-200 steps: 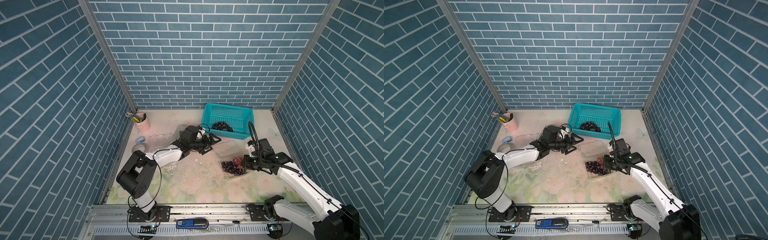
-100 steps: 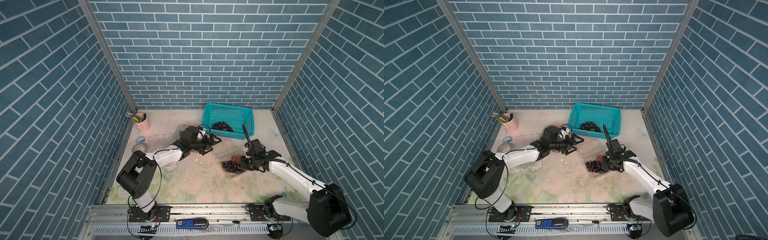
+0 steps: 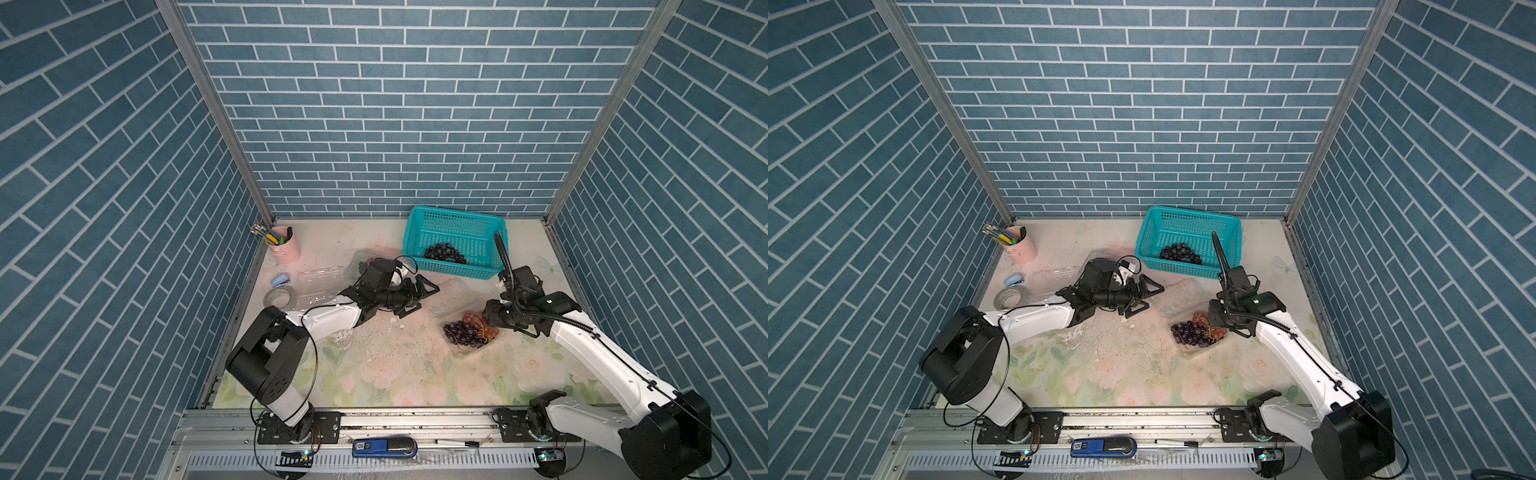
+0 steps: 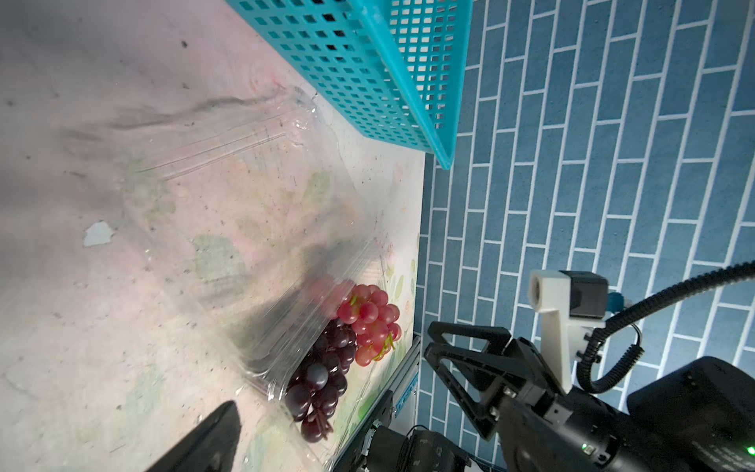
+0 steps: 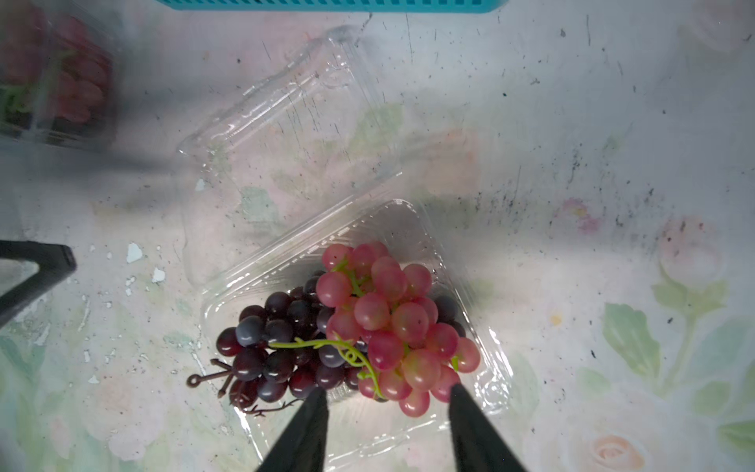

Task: Pack grapes into containers
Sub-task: Place the grape into the packing box, then close the packing box at the center of the board.

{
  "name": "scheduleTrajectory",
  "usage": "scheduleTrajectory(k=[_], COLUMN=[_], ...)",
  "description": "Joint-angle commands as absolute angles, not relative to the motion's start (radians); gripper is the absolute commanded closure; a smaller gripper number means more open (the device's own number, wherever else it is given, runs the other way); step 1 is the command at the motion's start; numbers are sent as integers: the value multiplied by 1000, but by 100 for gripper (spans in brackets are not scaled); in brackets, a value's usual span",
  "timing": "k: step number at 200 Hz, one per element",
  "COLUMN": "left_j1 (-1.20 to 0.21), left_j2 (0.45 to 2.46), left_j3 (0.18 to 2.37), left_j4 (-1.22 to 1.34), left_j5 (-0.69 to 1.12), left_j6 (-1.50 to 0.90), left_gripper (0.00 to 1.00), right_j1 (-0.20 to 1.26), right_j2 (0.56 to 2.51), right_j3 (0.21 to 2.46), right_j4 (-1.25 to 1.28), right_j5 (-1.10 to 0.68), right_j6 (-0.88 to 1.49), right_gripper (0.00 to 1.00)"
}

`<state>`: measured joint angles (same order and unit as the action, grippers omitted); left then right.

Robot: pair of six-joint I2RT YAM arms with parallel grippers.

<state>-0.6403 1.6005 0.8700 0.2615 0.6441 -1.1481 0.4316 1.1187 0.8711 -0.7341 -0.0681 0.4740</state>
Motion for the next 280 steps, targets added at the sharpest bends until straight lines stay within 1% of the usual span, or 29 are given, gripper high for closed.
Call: scheduleTrajectory(k=[1,32,90,110,163,196,201,205,211,214,222,226,233,238,280], left_j1=[-644,-641,-641,-641,-645,-645,-644,-645,-646,-646,-646,-646,-647,-646,-655], left_j2=[1582,1607,1730,1764,1844,1890,1898,1901,1910,1913,1923,1927,1935,1941,1965], left_j3=[828,781,821,841,884,918,921,924,929,931,936,939,944,948,975], left_j4=[256,353,451,465,486,496,497,499,502,504,509,514,521,527,586], left_j5=[633,642,654,654,661,666,667,667,669,669,670,671,673,674,676], left_j6=[-1129,-1181,-1216,-1215,-1204,-1203,-1203,-1203,-1203,-1203,-1203,-1203,-1204,-1206,-1224], left_gripper=[0,0,0,0,0,0,0,1,0,0,0,0,0,0,0], right_j1=[429,431,429,430,425,407,400,398,396,394,390,388,382,376,327], right_j2=[1138,1192,1216,1210,1123,1070,1063,1056,1045,1037,1017,1007,990,979,966], right_j3=[833,754,643,665,842,844,838,832,819,813,792,781,763,752,675], right_j4=[-615,-474,-434,-462,-648,-742,-755,-764,-772,-775,-785,-790,-795,-797,-732], right_j5=[-181,-281,-238,-227,-141,-60,-57,-53,-49,-46,-38,-32,-29,-29,-117], right_j6=[526,589,579,556,503,537,545,551,558,561,573,577,584,586,619], right_gripper=[45,45,45,45,44,43,41,36,34,30,28,23,21,18,16])
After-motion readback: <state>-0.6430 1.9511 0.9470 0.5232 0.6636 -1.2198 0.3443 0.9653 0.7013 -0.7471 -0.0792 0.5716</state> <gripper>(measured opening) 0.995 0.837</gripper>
